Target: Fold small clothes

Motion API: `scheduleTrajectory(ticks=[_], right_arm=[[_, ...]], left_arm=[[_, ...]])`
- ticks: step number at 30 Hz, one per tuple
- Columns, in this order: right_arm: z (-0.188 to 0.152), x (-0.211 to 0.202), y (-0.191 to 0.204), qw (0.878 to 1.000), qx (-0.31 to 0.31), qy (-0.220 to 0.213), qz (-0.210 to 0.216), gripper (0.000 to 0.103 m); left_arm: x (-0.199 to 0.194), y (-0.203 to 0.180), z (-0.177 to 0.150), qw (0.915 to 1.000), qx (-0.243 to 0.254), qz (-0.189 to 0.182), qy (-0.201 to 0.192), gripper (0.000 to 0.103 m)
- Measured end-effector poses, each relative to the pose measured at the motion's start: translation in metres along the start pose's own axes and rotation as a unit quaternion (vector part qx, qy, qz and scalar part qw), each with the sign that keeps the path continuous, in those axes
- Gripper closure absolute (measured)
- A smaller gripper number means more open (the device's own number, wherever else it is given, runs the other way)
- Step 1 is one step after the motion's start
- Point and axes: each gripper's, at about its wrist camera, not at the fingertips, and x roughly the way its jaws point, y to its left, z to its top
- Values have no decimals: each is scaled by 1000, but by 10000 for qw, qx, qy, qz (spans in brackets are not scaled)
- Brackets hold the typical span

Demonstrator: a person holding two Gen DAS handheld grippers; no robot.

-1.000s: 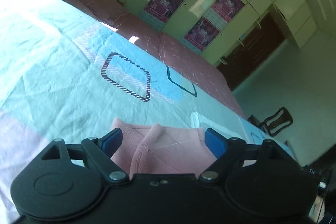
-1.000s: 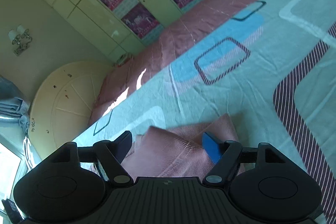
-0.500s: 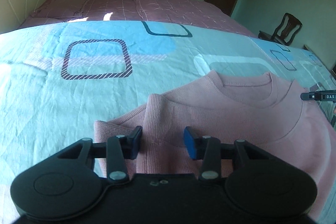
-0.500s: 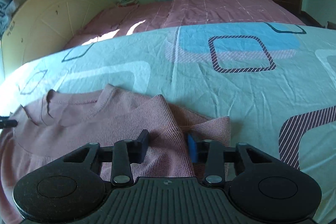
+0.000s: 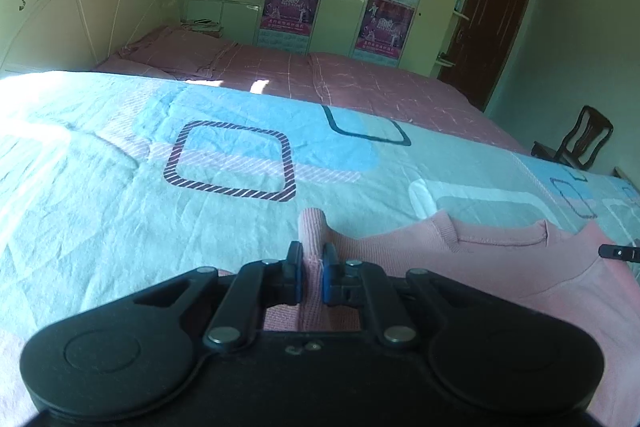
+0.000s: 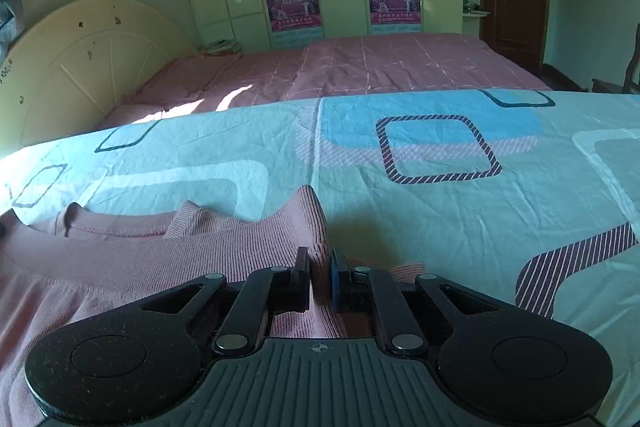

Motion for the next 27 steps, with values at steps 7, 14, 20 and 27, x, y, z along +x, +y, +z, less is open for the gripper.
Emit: scheduleTrajectory(ticks=[7,14,20,27], right_arm=[[1,8,2,9997,2,183,-179,94],[-9,-43,45,9974,-242,-672,-15,25],[-34,-26,136,9875,-1144,88,1080,82],[-41,-10,146,9850,-1374,319,995,91]], left_arm=[[11,-2,-7,9995,114,163,231,89],[-49,-29,-9,9952,162,644,-714,35],[-37,-110,-29,9960,816,-356,-46,36],[-13,-109,-38,9956,910,30,236,34]])
